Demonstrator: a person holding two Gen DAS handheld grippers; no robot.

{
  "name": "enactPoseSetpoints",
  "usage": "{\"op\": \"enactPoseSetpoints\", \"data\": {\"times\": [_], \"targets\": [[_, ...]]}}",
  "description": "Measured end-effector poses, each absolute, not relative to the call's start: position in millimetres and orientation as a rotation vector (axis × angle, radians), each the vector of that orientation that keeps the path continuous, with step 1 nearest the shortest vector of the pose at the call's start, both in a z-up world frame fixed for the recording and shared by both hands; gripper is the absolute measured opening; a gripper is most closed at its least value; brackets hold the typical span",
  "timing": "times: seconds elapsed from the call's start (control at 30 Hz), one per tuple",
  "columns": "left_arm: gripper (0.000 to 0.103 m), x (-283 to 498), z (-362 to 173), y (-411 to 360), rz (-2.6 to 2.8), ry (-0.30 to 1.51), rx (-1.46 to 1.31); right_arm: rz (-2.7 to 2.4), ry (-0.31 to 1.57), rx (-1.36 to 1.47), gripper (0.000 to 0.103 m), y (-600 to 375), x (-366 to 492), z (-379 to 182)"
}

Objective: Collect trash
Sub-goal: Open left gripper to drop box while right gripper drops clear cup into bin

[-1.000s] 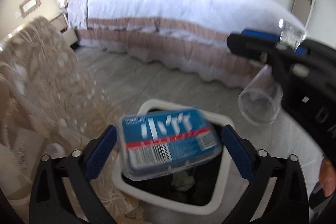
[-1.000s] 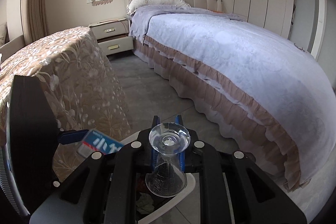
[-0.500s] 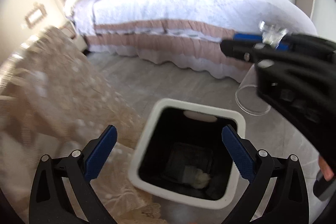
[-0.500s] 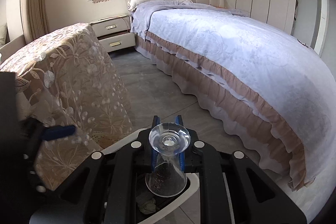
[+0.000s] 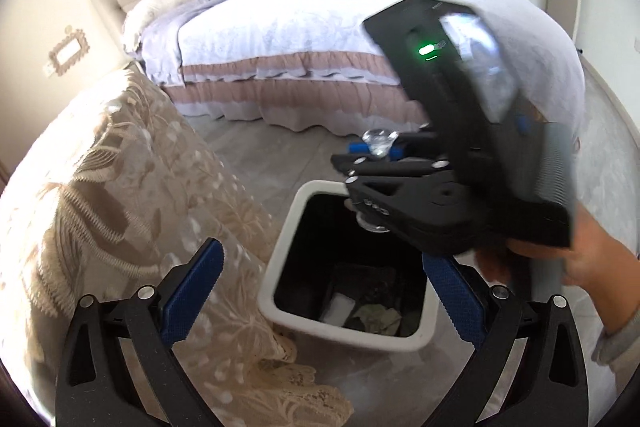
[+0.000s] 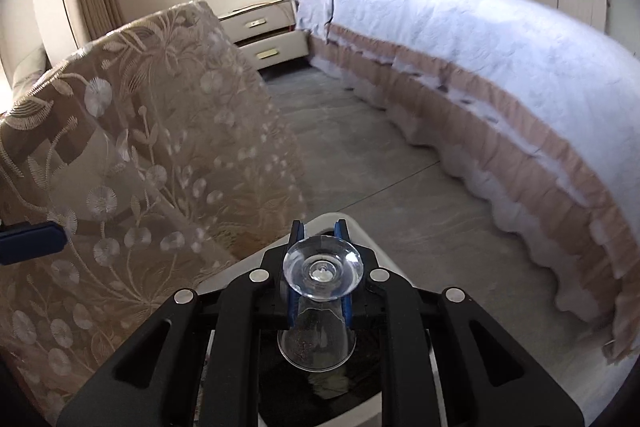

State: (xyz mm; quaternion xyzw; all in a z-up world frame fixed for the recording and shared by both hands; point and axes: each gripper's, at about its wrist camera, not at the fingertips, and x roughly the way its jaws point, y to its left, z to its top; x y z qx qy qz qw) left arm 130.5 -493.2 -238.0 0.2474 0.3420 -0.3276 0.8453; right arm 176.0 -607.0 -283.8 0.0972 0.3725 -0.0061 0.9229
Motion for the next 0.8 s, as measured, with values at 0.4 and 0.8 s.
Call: {"op": "enactPoseSetpoints", "data": {"times": [0.4,0.8], "targets": [[0.098,121,-236,-486,-0.723,0.736,0.520,0.034,0.893,0.185,0.098,-587,192,-332],[0.098,96,-205,-483,-0.795,0.697,0.465,-0.059,0.814,0.136,0.098,-592,162,-285]]}}
